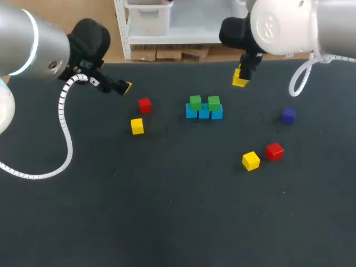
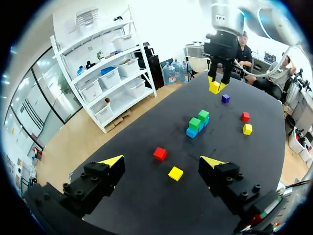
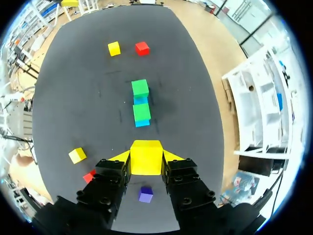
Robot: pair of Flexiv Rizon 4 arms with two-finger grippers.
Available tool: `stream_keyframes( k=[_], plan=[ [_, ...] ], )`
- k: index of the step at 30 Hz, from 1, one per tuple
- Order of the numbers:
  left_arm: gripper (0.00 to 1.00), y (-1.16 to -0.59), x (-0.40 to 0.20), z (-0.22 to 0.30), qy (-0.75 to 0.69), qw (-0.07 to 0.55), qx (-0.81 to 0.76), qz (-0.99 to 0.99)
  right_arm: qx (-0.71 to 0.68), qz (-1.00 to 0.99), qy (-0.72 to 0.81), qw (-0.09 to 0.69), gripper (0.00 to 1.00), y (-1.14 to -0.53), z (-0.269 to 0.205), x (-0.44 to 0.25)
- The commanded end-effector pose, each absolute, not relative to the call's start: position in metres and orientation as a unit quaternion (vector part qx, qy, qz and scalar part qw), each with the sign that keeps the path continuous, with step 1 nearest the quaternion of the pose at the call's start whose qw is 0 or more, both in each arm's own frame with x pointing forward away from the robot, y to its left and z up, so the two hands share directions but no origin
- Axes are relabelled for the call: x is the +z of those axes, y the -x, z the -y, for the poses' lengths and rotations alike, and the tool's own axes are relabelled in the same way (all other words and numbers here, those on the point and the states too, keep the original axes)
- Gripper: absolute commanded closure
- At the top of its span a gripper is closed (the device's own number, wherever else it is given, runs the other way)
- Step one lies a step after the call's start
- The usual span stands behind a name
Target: Place the blue cubes, place green cubes on the blue cubes, place the yellow cubes on the green cubes, then place the red cubes on the yellow cubes, and place purple cube on the red cubes.
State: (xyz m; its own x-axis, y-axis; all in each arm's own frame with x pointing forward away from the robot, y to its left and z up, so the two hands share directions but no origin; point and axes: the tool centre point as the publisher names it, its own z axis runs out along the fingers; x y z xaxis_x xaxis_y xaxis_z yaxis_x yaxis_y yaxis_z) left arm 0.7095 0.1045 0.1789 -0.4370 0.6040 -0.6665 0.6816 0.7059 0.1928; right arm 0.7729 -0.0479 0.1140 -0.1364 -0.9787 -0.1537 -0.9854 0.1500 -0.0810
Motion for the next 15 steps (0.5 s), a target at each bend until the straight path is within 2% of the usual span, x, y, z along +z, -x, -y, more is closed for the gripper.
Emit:
stream_keyframes(
  k=[1,15],
  plan=[
    [0.00,-0.710,0.178,-0.105,-0.381,0.371,-0.053,-0.846,0.022,-0.740,0.669,0.067,1.00,-0.780,0.029,0.118],
    [0.00,-0.710,0.178,-0.105,-0.381,0.371,-0.053,-0.846,0.020,-0.687,0.726,0.027,1.00,-0.787,-0.017,0.109]
  ],
)
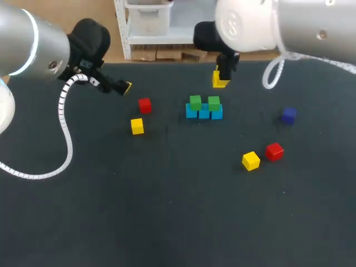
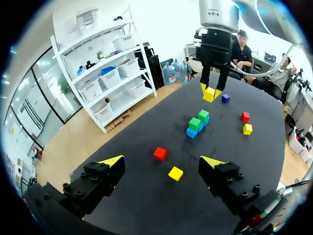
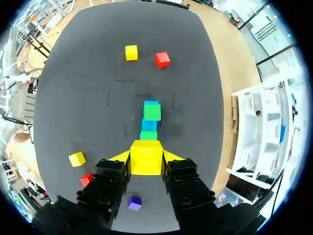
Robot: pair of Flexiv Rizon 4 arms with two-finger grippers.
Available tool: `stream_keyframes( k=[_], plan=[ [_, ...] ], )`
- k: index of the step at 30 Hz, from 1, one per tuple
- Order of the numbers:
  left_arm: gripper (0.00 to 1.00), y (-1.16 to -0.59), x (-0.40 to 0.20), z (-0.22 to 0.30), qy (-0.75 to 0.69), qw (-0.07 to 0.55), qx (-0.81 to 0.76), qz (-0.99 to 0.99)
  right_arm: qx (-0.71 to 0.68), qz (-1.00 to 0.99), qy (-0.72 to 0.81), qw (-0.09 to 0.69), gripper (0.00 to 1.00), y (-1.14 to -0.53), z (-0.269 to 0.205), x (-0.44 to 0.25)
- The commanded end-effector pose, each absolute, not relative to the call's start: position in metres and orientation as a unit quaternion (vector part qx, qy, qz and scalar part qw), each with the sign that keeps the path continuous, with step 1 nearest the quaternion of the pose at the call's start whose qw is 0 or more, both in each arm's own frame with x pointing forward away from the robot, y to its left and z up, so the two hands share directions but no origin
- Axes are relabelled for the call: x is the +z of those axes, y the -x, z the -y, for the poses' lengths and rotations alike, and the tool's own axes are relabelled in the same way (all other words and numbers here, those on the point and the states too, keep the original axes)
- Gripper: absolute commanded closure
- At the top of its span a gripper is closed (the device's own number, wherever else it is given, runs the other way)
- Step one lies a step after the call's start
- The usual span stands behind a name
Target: Place the blue cubes, place green cubes on the blue cubes, place the yellow cubes on the green cubes, then place the red cubes on the yellow cubes, and place purple cube on the red cubes.
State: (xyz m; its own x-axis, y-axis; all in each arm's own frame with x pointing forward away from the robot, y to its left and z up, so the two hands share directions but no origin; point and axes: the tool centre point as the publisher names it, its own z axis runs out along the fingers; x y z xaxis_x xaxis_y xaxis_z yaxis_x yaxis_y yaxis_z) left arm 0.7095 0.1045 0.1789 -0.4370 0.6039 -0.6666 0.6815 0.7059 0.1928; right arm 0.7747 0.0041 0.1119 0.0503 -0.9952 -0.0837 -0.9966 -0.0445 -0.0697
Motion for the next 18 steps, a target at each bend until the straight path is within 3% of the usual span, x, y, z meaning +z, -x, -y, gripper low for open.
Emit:
stream_keyframes(
  k=[1,18],
  plan=[
    [0.00,-0.710,0.178,-0.105,-0.381,0.371,-0.053,-0.846,0.022,-0.686,0.727,0.026,1.00,-0.787,-0.019,0.106],
    [0.00,-0.710,0.178,-0.105,-0.381,0.371,-0.053,-0.846,0.054,-0.680,0.732,-0.004,1.00,-0.790,-0.031,0.077]
  ],
)
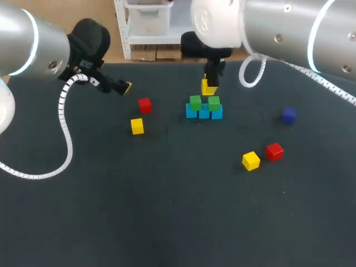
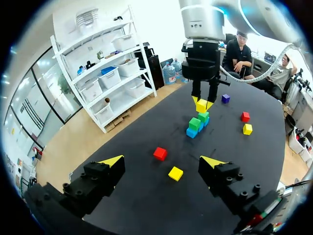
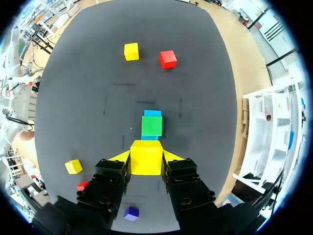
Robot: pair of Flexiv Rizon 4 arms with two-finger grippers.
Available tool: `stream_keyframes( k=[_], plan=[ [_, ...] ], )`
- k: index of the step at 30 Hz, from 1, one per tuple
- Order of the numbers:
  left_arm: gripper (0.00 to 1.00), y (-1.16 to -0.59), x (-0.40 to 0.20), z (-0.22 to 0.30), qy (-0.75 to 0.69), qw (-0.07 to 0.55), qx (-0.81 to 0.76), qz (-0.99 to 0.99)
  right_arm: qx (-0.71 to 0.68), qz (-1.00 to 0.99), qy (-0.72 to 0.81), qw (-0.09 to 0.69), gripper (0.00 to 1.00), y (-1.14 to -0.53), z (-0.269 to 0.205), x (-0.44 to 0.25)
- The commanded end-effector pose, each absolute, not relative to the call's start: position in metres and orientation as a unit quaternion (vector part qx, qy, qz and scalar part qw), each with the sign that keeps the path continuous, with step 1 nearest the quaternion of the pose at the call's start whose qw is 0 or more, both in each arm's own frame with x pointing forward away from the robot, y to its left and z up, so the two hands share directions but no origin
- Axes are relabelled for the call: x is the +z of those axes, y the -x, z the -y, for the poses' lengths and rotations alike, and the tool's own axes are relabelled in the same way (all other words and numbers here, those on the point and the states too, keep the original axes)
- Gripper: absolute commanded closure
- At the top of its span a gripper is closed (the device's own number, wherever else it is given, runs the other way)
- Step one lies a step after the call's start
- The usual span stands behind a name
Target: Place the blue cubes, place green cubes on the blue cubes, place the yellow cubes on the green cubes, then place the red cubes on the yellow cubes, and place purple cube on the red cubes.
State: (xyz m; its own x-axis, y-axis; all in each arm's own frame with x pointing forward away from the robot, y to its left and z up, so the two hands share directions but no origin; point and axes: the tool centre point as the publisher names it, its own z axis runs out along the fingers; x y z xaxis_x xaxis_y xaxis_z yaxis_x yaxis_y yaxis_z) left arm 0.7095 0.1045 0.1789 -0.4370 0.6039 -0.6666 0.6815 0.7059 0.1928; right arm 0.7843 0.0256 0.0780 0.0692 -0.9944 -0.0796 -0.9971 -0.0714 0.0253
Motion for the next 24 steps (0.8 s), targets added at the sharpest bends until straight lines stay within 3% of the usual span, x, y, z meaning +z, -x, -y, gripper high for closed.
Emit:
stream_keyframes(
  k=[1,24],
  plan=[
    [0.00,-0.710,0.178,-0.105,-0.381,0.371,-0.053,-0.846,0.057,-0.679,0.732,-0.006,1.00,-0.790,-0.032,0.077],
    [0.00,-0.710,0.178,-0.105,-0.381,0.371,-0.053,-0.846,0.061,-0.689,0.722,-0.032,1.00,-0.782,-0.033,0.059]
  ],
)
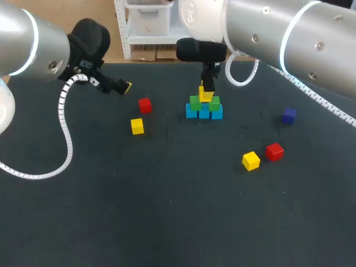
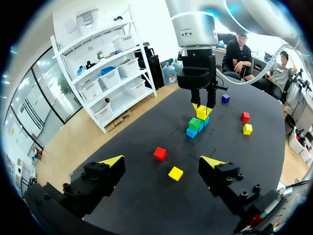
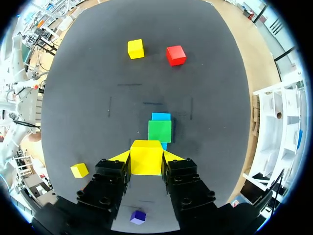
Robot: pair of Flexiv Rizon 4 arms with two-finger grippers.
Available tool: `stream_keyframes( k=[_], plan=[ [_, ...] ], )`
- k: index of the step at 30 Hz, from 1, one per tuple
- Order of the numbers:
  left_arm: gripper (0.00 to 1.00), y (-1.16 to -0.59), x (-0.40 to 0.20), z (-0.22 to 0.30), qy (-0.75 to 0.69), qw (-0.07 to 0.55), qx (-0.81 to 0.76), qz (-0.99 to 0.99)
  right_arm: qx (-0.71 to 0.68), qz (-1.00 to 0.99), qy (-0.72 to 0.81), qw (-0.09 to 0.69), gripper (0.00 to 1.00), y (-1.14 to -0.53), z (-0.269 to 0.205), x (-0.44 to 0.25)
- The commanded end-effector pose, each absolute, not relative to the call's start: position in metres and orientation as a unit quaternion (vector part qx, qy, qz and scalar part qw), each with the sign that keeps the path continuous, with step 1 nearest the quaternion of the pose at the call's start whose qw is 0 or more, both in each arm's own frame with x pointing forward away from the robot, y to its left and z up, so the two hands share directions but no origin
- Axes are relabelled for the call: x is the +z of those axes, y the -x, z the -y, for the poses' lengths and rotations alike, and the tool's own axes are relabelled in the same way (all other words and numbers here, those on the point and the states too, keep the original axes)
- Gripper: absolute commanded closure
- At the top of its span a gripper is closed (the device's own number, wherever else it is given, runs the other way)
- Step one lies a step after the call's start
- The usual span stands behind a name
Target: Place the blue cubes, place green cubes on the blue cubes, place the yellow cubes on the green cubes, then place the red cubes on the yellow cubes, and place purple cube on the red cubes.
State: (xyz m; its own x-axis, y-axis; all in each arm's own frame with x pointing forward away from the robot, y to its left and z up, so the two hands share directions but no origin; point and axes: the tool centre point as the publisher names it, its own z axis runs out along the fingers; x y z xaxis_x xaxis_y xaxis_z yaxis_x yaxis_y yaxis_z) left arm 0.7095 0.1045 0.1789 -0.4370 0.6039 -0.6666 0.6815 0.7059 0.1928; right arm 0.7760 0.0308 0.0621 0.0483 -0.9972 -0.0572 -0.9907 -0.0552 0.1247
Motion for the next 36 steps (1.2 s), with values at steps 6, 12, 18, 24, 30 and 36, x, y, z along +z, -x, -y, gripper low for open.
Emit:
stream_keyframes(
  k=[6,12,18,24,30,36],
  plan=[
    [0.00,-0.710,0.178,-0.105,-0.381,0.371,-0.053,-0.846,-0.060,0.691,-0.720,0.032,1.00,-0.788,-0.032,0.056],
    [0.00,-0.710,0.178,-0.105,-0.381,0.371,-0.053,-0.846,-0.058,0.691,-0.719,0.033,1.00,-0.791,-0.033,0.054],
    [0.00,-0.710,0.178,-0.105,-0.381,0.371,-0.053,-0.846,-0.060,0.692,-0.719,0.037,1.00,-0.792,-0.034,0.050],
    [0.00,-0.710,0.178,-0.105,-0.381,0.371,-0.053,-0.846,-0.060,0.694,-0.717,0.036,1.00,-0.795,-0.033,0.047],
    [0.00,-0.710,0.178,-0.105,-0.381,0.371,-0.053,-0.846,-0.059,0.694,-0.717,0.037,1.00,-0.796,-0.033,0.048],
    [0.00,-0.710,0.178,-0.105,-0.381,0.371,-0.053,-0.846,-0.062,0.692,-0.718,0.039,0.62,-0.796,-0.034,0.048]
  ],
)
